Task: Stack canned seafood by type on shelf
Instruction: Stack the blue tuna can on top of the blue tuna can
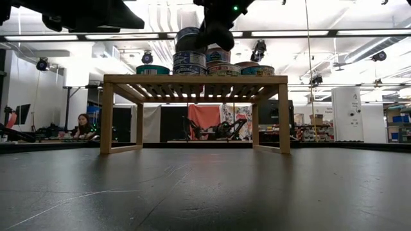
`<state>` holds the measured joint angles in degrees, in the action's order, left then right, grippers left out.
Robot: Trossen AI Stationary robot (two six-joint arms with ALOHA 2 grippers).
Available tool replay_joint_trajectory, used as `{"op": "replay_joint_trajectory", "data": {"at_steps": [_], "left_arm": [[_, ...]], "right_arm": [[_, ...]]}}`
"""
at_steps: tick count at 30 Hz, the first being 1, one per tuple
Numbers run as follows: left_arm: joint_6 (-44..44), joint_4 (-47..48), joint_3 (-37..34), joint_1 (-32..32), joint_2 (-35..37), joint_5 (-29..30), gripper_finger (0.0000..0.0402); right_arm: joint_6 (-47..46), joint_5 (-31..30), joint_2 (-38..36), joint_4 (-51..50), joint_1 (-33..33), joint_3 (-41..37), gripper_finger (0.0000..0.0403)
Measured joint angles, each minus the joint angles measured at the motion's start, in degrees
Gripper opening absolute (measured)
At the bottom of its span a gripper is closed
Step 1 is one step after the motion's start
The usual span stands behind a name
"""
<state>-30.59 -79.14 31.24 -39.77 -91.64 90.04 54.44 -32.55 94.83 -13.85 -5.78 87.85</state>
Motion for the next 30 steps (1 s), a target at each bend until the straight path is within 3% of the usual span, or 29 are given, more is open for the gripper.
{"op": "replay_joint_trajectory", "data": {"at_steps": [14,30], "left_arm": [[0.6,0.1,0.0,0.0,0.0,0.0,0.0380],[1.1,0.5,0.0,0.0,0.0,0.0,0.0380]], "right_arm": [[-0.5,0.0,0.2,-1.0,0.0,0.0,0.0148],[-3.5,0.0,0.2,-0.9,0.2,0.0,0.0199]]}}
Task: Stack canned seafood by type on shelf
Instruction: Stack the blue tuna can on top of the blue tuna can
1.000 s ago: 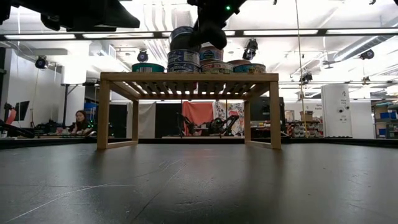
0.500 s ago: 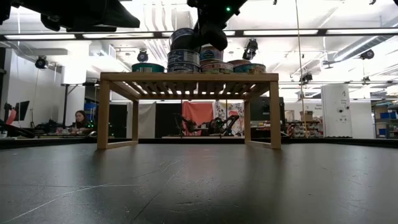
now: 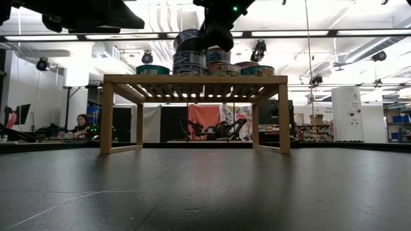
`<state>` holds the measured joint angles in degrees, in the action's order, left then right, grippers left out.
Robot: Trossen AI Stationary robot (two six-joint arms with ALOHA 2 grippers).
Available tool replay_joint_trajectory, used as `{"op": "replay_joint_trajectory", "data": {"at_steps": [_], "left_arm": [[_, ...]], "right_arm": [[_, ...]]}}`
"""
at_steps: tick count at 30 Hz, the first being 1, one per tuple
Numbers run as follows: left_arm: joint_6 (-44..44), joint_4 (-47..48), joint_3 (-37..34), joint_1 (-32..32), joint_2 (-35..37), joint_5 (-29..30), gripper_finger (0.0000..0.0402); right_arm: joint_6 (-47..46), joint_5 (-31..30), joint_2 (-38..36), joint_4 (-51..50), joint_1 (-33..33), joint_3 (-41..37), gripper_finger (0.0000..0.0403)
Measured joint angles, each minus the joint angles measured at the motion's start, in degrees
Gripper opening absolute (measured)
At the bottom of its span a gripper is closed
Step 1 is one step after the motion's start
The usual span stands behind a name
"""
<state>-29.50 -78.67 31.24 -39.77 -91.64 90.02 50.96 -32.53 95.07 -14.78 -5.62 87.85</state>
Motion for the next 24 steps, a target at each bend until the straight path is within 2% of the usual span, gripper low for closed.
{"op": "replay_joint_trajectory", "data": {"at_steps": [10,24], "left_arm": [[0.0,0.0,0.0,0.0,0.0,0.0,0.0380],[0.2,0.1,0.0,0.0,0.0,0.0,0.0380]], "right_arm": [[-0.1,0.0,0.0,0.0,0.1,0.0,0.0228],[-5.5,2.4,0.0,-0.3,0.1,0.0,0.0276]]}}
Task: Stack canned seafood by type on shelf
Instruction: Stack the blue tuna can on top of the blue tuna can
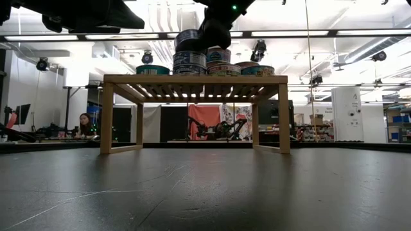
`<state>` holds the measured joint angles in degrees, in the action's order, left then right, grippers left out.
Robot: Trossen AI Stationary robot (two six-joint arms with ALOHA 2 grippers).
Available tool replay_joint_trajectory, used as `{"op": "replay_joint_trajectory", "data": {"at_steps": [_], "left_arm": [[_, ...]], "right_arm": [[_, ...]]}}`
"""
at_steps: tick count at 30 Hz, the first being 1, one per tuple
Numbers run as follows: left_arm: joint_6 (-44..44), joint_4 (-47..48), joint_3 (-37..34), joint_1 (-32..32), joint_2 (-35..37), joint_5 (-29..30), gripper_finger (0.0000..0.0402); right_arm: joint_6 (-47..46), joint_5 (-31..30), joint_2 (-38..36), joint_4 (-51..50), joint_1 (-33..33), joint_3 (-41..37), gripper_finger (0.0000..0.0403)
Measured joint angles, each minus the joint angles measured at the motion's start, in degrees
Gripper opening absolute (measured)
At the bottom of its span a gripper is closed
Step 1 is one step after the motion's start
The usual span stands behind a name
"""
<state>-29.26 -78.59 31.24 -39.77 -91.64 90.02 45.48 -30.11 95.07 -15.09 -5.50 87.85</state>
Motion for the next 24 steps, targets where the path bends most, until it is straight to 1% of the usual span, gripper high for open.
{"op": "replay_joint_trajectory", "data": {"at_steps": [5,21,24], "left_arm": [[0.2,0.0,0.0,0.0,0.0,0.0,0.0380],[1.5,0.4,0.0,0.0,0.0,0.0,0.0380],[1.7,0.5,0.0,0.0,0.0,0.0,0.0380]], "right_arm": [[-2.0,3.6,0.0,0.0,0.0,0.0,0.0289],[-5.6,3.8,0.0,0.2,0.0,0.0,0.0335],[-6.9,5.6,0.0,0.4,-0.1,0.0,0.0344]]}}
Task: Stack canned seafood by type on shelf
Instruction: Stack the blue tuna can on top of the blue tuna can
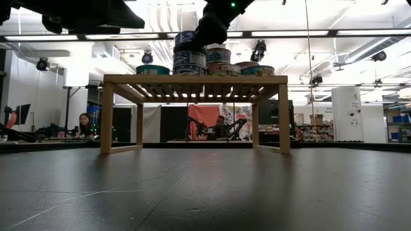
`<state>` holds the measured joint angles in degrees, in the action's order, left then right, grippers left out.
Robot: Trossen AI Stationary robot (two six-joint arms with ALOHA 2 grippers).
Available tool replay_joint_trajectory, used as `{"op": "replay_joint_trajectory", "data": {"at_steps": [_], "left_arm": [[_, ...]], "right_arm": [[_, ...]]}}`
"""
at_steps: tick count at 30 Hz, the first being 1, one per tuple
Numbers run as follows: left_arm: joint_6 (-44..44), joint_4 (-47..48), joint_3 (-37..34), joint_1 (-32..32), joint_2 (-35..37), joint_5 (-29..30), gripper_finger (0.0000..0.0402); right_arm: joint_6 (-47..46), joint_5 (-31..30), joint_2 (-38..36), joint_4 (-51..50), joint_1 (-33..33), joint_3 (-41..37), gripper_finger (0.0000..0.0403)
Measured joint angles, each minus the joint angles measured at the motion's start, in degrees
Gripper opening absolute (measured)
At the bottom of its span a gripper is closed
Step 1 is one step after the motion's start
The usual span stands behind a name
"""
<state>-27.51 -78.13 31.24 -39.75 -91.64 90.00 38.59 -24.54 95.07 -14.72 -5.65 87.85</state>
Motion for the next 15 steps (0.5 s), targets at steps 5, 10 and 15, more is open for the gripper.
{"op": "replay_joint_trajectory", "data": {"at_steps": [5,10,15], "left_arm": [[0.6,0.0,0.0,0.0,0.0,0.0,0.0380],[0.6,0.0,0.0,0.0,0.0,0.0,0.0380],[1.1,0.2,0.0,0.0,0.0,0.0,0.0380]], "right_arm": [[-0.5,1.0,0.0,0.0,0.0,0.0,0.0350],[-0.8,1.1,0.0,0.0,0.0,0.0,0.0348],[-1.3,1.2,0.0,0.0,0.0,0.0,0.0354]]}}
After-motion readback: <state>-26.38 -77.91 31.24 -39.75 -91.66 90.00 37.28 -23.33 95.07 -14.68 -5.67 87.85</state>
